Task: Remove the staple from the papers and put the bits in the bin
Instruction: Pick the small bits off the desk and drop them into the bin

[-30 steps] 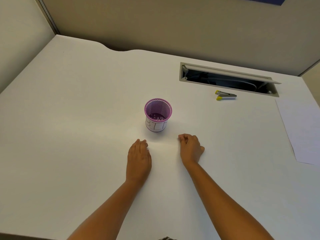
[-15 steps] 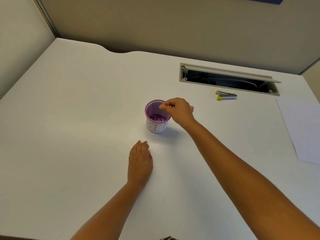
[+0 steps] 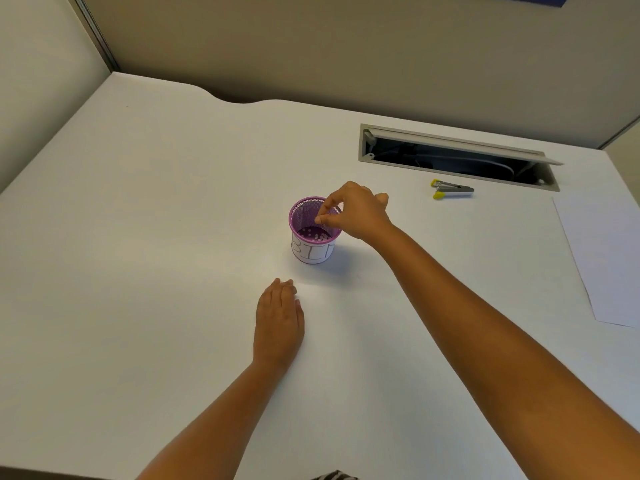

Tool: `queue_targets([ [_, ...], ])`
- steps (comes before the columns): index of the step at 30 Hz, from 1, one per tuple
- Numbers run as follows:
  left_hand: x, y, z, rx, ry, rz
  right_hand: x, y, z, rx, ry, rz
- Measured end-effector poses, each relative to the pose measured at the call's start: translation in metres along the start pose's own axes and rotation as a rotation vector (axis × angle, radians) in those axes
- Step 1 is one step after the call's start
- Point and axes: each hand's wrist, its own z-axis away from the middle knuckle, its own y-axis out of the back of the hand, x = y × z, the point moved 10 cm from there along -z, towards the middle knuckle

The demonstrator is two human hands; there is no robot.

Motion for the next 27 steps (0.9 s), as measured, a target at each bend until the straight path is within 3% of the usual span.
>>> queue_targets([
  [6, 0.0, -0.001, 0.0, -0.005, 0.004, -0.003, 0.007, -0.013, 0.001, -0.115, -0.01, -0.074],
  [11, 0.001, -0.001, -0.001, -0.005, -0.003, -0.021, 0.023, 0.003, 0.009, 0.05, -0.061, -0.185],
  [16, 0.001, 0.0, 0.0, -0.006, -0.006, -0.028, 0.028, 0.001, 0.014, 0.069, -0.06, -0.238],
  [20, 0.002, 0.0, -0.001, -0.009, -0.007, -0.033, 0.062, 0.006, 0.031, 0.24, -0.193, -0.433],
  [24, 0.001, -0.001, -0.001, -0.013, -0.008, -0.021, 0.1, -0.037, 0.064, 0.097, -0.285, -0.169],
  [27, 0.0, -0.001, -0.001, -0.015, -0.003, -0.018, 0.124, -0.07, 0.102, 0.028, -0.384, -0.205],
])
